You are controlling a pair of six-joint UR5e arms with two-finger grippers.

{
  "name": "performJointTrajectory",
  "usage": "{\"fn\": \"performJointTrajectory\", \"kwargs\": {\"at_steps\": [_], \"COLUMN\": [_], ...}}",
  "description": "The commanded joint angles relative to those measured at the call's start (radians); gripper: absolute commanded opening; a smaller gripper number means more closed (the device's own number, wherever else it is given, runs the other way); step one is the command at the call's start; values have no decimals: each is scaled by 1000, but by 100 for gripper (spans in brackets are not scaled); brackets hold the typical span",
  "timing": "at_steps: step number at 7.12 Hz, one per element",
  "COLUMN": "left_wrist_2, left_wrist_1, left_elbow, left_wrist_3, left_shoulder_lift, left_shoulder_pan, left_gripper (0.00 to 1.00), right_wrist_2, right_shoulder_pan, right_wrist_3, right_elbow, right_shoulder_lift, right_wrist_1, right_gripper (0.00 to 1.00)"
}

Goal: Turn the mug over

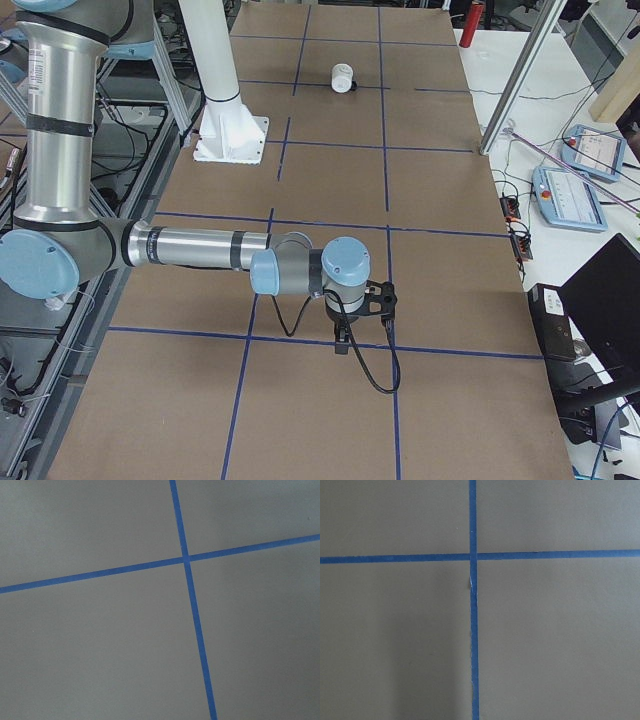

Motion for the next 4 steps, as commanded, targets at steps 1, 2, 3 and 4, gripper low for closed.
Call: {"fn": "performJointTrajectory", "kwargs": {"at_steps": [1, 2, 3, 4], "left_wrist_2": [7, 7, 7, 15], "left_wrist_1": [8, 17, 21, 15], "left_elbow": [-30, -31, -57, -54], "left_wrist_3": [0, 0, -14, -20], "left_shoulder_lift": [-2, -4, 13, 16], "left_shoulder_pan": [1, 3, -3, -3], "left_gripper": [100, 100, 100, 100], "right_wrist_2": [0, 0, 0, 0], "right_shoulder_pan": [0, 0, 0, 0], "right_wrist_3": [-1, -1, -1, -1], "right_elbow": [0, 0, 0, 0], "right_shoulder_lift": [0, 0, 0, 0], "right_wrist_1": [0, 0, 0, 0], "right_gripper": [100, 100, 100, 100]}}
